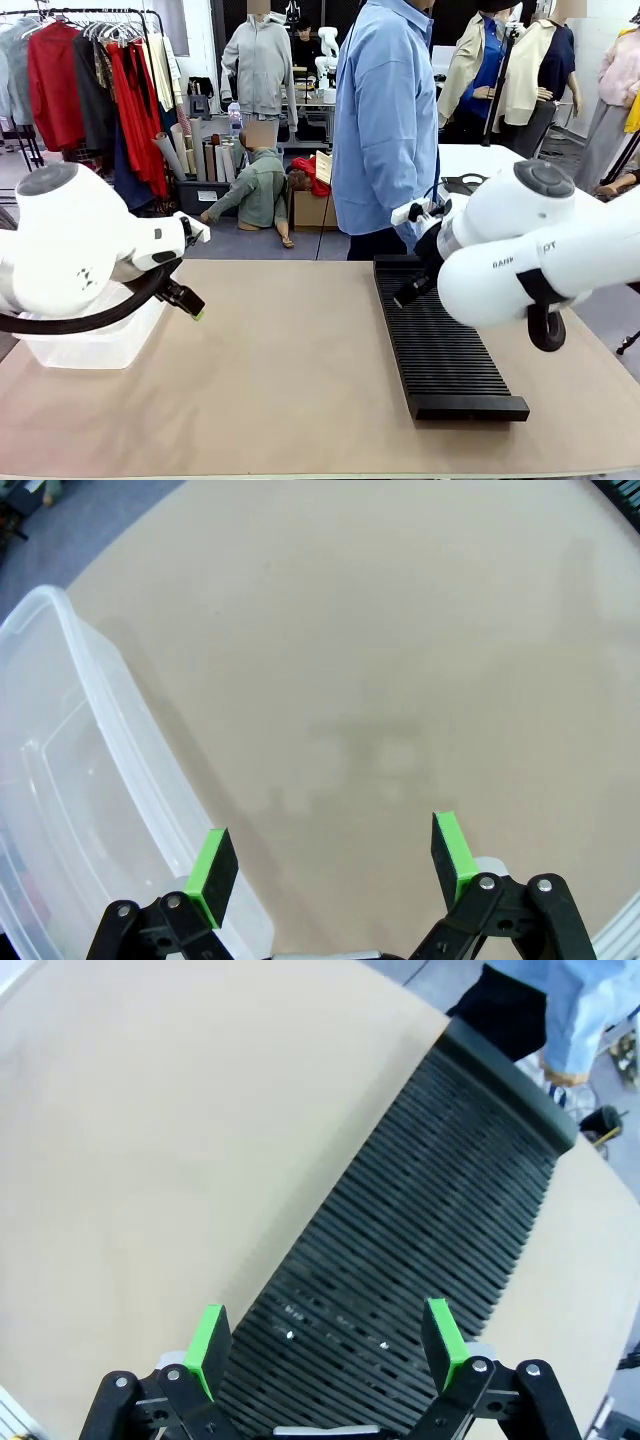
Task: Sort PCBs into racks and boxes based on the side picked up.
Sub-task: Pick up the Blank PCB handed by the Human.
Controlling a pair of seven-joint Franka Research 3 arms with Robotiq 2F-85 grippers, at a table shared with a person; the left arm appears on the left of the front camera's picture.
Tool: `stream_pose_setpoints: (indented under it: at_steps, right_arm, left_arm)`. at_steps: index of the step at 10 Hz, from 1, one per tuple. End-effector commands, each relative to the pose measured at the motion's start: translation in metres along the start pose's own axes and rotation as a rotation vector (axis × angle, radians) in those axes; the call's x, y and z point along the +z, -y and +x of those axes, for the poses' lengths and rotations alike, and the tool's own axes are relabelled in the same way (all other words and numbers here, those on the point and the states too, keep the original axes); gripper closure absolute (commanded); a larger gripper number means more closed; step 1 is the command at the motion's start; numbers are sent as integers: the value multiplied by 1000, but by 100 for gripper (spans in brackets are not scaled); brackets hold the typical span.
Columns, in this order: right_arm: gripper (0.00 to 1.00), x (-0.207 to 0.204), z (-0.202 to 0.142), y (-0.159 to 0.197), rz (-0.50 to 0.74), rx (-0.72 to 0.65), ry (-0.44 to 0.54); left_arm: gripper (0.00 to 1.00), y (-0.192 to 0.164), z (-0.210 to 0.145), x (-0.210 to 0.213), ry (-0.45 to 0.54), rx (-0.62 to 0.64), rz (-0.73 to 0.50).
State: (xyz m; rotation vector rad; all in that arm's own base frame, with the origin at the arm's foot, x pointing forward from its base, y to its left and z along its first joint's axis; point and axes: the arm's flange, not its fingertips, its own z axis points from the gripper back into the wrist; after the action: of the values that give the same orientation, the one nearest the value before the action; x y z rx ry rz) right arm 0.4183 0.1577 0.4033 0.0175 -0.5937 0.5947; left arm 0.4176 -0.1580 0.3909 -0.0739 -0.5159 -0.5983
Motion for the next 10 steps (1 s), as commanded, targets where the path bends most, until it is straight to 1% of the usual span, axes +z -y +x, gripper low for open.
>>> stream_pose_setpoints:
  at_steps: [1, 2, 3, 5, 6, 8, 9, 10]
  right_arm:
    - [0, 7, 20, 8, 23, -19, -24]
    - [0, 7, 31, 13, 45, -69, -72]
    - [0, 7, 41, 22, 83, -107, -96]
    - [0, 11, 55, 39, 192, -197, -137]
    - [0, 17, 56, 47, 247, -232, -135]
    - [0, 26, 52, 70, 343, -350, -154]
    - [0, 28, 48, 83, 401, -419, -139]
    - [0, 30, 41, 98, 471, -476, -108]
  left_arm:
    - [0, -23, 15, 4, -21, -12, -74]
    - [0, -36, 28, 6, -32, 9, -112]
    - [0, -49, 39, 7, -61, 45, -190]
    - [0, -73, 58, 21, -42, 82, -305]
    - [0, -83, 62, 28, -37, 107, -335]
    - [0, -95, 63, 35, -29, 173, -453]
    - [0, -105, 59, 39, -39, 221, -487]
    - [0, -122, 52, 45, -22, 273, -554]
